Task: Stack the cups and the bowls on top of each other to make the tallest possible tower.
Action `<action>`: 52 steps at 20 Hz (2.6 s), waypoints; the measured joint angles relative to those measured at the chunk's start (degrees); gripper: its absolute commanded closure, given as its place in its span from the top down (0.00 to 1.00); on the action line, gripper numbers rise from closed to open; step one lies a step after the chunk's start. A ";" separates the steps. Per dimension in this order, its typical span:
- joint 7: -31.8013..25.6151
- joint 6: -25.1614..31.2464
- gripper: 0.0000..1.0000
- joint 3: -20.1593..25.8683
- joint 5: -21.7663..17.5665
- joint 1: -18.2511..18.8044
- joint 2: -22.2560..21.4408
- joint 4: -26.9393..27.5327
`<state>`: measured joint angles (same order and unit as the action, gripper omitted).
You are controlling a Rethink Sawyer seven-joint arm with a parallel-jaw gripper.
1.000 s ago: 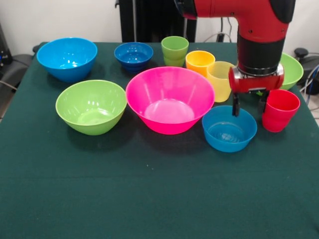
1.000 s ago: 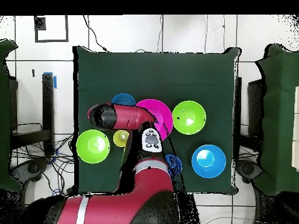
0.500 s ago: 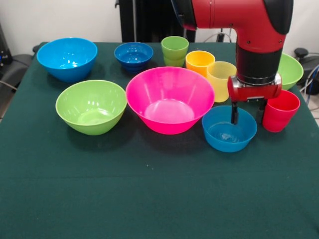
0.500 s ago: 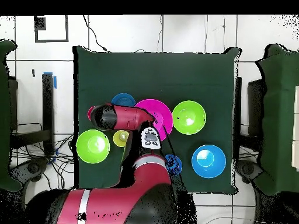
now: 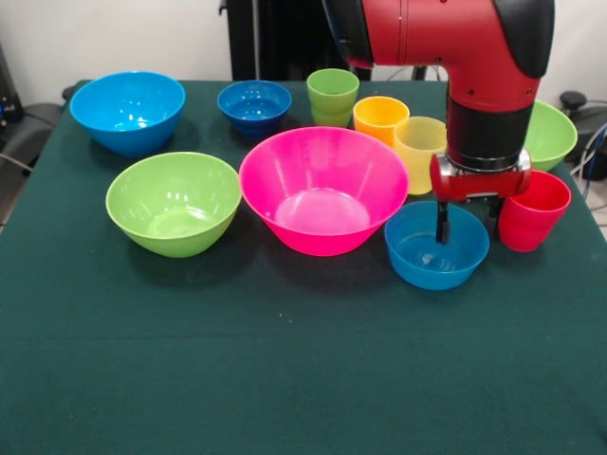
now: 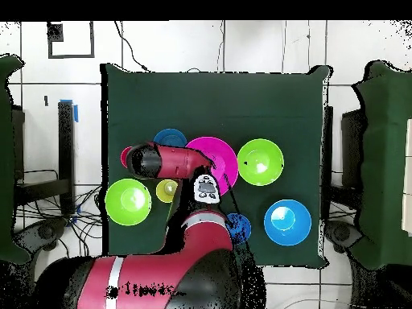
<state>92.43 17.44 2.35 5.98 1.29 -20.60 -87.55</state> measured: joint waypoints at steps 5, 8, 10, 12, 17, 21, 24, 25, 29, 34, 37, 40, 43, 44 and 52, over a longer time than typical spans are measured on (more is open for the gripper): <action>0.00 0.00 1.00 -1.97 0.00 -1.79 0.94 1.31; 0.00 0.00 1.00 -2.97 0.00 -2.76 1.58 2.22; 0.00 -0.14 1.00 -3.34 0.01 -3.12 1.94 2.72; 0.00 -0.69 1.00 -3.93 0.00 -3.55 2.67 3.74; 0.00 -1.46 1.00 -4.56 0.01 -3.69 3.67 5.26; 0.00 -1.46 1.00 -4.75 0.00 -3.72 3.91 5.87; 0.00 -1.46 1.00 -4.94 0.00 -3.78 4.07 6.20; 0.00 -1.46 1.00 -4.95 0.00 -3.77 4.13 6.34; 0.00 -1.46 1.00 -4.96 0.00 -3.77 4.23 6.58; 0.00 -1.46 1.00 -4.97 0.00 -3.77 4.25 6.65; 0.00 -1.46 1.00 -4.97 0.00 -3.78 4.25 6.65; 0.00 -1.46 1.00 -4.97 0.00 -3.78 4.25 6.65; 0.00 -2.41 0.00 -5.38 0.01 -4.15 4.34 6.67; 0.00 -2.61 0.00 -5.52 0.01 -4.28 4.36 6.68; 0.00 -3.17 0.00 -6.65 -0.01 -5.23 4.43 7.33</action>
<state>92.43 14.27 -4.30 5.97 -3.94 -16.17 -80.22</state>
